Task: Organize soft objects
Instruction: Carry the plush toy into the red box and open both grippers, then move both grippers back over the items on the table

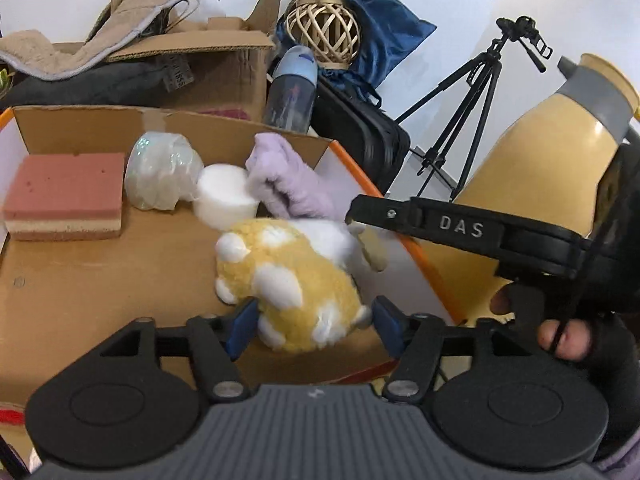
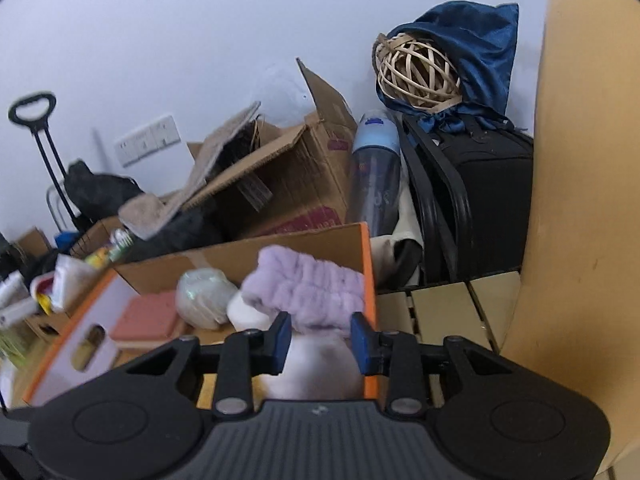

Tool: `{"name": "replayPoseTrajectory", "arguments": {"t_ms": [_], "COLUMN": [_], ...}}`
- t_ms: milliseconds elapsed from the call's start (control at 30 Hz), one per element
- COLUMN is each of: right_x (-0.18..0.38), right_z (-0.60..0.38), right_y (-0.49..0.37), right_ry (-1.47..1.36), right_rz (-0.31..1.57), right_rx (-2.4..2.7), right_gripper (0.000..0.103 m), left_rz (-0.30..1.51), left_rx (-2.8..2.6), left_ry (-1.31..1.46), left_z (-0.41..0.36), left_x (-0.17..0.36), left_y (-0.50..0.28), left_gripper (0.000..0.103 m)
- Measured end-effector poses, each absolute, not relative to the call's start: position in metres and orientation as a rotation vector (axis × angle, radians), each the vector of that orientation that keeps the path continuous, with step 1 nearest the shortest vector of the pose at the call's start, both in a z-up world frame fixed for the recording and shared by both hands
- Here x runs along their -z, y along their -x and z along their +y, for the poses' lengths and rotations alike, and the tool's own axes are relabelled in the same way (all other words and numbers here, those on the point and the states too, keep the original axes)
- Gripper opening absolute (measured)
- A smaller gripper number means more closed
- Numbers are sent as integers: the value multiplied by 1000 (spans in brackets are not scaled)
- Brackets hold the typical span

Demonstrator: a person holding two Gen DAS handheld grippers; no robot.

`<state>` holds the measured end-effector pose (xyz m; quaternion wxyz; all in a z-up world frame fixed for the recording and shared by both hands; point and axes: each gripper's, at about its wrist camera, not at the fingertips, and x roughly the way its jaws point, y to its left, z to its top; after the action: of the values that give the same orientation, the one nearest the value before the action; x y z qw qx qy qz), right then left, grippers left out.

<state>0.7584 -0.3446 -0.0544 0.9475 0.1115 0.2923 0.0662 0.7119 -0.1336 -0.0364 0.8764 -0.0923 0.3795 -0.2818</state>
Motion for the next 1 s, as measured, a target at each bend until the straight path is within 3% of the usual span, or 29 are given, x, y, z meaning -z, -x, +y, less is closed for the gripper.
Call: {"name": "replayPoseTrajectory", "arguments": {"t_ms": [133,300,600,800,900,1000], "right_x": [33,-26,-91,-78,-56,-26], "right_z": [-340,-335,-331,-323,-317,-308], "right_y": [-739,-690,-550,-451,-401,-347], "right_ry": [-175,-104,-43,-29,-38,-49], "right_rz": [566,490,405,347,347,322], "right_rx": [-129,-159,-266,-330,-327,-319], "right_gripper": [33,34,53,69,74,86], "left_rz": [761,649,474,259,237,254], "left_rx": [565,529,444,239,168,135], "left_ry": [167,140,83,35,69,66], "left_z": [-128,-105,-33,22,44,53], "left_x": [19,-42,-114,-109,-87,-55], "left_y": [-699,-646,-524,-411,-358,-305], "left_gripper": [70,73,82,94,97,103]}}
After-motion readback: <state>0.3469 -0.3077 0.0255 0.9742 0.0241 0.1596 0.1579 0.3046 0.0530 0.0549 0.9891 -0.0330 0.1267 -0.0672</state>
